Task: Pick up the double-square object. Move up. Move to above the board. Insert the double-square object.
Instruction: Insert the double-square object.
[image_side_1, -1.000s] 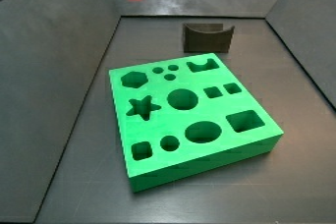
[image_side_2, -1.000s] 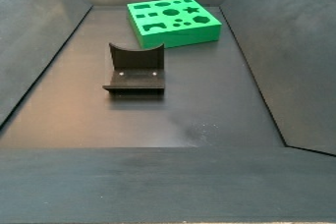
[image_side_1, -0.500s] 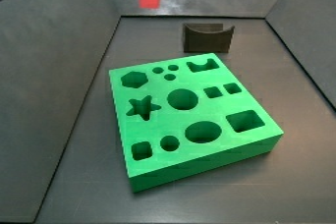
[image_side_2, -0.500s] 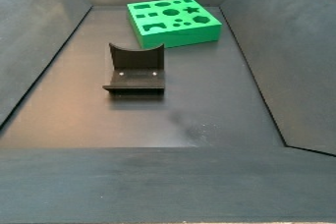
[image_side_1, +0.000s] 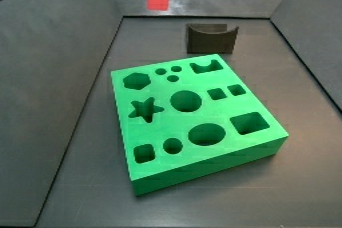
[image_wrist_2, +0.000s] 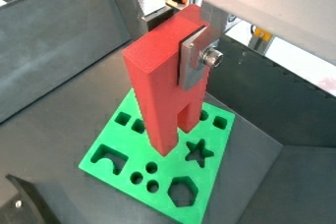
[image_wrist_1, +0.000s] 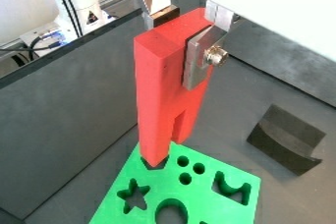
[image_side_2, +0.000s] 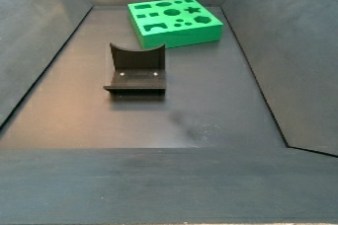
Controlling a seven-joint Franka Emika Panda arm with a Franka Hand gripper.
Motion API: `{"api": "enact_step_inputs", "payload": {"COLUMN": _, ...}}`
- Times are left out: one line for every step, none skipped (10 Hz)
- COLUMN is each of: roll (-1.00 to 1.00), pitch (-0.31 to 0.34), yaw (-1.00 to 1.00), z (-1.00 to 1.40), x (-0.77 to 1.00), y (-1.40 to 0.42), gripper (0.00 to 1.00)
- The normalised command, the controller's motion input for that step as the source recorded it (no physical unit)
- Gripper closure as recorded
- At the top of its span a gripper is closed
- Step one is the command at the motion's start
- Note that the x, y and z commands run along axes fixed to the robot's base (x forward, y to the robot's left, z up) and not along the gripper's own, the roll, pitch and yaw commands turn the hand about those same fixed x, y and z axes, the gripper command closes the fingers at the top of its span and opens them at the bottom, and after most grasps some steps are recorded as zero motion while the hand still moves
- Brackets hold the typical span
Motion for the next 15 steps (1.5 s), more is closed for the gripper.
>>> {"api": "enact_step_inputs", "payload": {"roll": 0.0, "pitch": -0.014, "yaw": -0.18, "z": 0.0, "x": 0.35, "y": -0.2, "gripper": 1.0}}
{"api": "enact_step_inputs", "payload": {"roll": 0.0, "pitch": -0.019, "yaw": -0.21, "z": 0.0, "x": 0.51, "y": -0.24, "gripper": 1.0}}
{"api": "enact_step_inputs", "payload": {"roll": 0.02, "pitch": 0.0, "yaw": -0.42, "z": 0.0, "x": 0.58, "y": -0.25, "gripper": 1.0}}
{"api": "enact_step_inputs", "payload": {"roll": 0.06, "pitch": 0.0, "yaw": -0.5, "z": 0.0, "x": 0.54, "y": -0.21, "gripper": 1.0}}
{"api": "enact_step_inputs", "payload": {"roll": 0.1, "pitch": 0.0, "yaw": -0.47, "z": -0.03, "x": 0.57, "y": -0.12, "gripper": 1.0}}
{"api": "enact_step_inputs", "payload": {"roll": 0.14, "pitch": 0.0, "yaw": -0.71, "z": -0.15, "x": 0.36, "y": -0.02, "gripper": 1.0}}
{"api": "enact_step_inputs", "payload": {"roll": 0.11, "pitch": -0.034, "yaw": -0.94, "z": -0.16, "x": 0.11, "y": 0.0, "gripper": 1.0}}
{"api": "enact_step_inputs", "payload": {"roll": 0.09, "pitch": -0.046, "yaw": -1.0, "z": -0.14, "x": 0.02, "y": 0.0, "gripper": 1.0}}
{"api": "enact_step_inputs", "payload": {"roll": 0.08, "pitch": -0.05, "yaw": -1.0, "z": -0.13, "x": 0.0, "y": 0.0, "gripper": 1.0}}
{"api": "enact_step_inputs", "payload": {"roll": 0.08, "pitch": -0.051, "yaw": -1.0, "z": -0.12, "x": 0.03, "y": 0.0, "gripper": 1.0}}
{"api": "enact_step_inputs", "payload": {"roll": 0.08, "pitch": -0.051, "yaw": -1.0, "z": -0.12, "x": 0.04, "y": 0.0, "gripper": 1.0}}
{"api": "enact_step_inputs", "payload": {"roll": 0.07, "pitch": -0.054, "yaw": -1.0, "z": -0.1, "x": 0.05, "y": 0.0, "gripper": 1.0}}
{"api": "enact_step_inputs", "payload": {"roll": 0.07, "pitch": -0.053, "yaw": -0.97, "z": -0.1, "x": 0.11, "y": 0.0, "gripper": 1.0}}
{"api": "enact_step_inputs", "payload": {"roll": 0.09, "pitch": -0.044, "yaw": -0.92, "z": -0.14, "x": 0.17, "y": 0.0, "gripper": 1.0}}
{"api": "enact_step_inputs", "payload": {"roll": 0.11, "pitch": -0.027, "yaw": -0.82, "z": -0.15, "x": 0.27, "y": 0.0, "gripper": 1.0}}
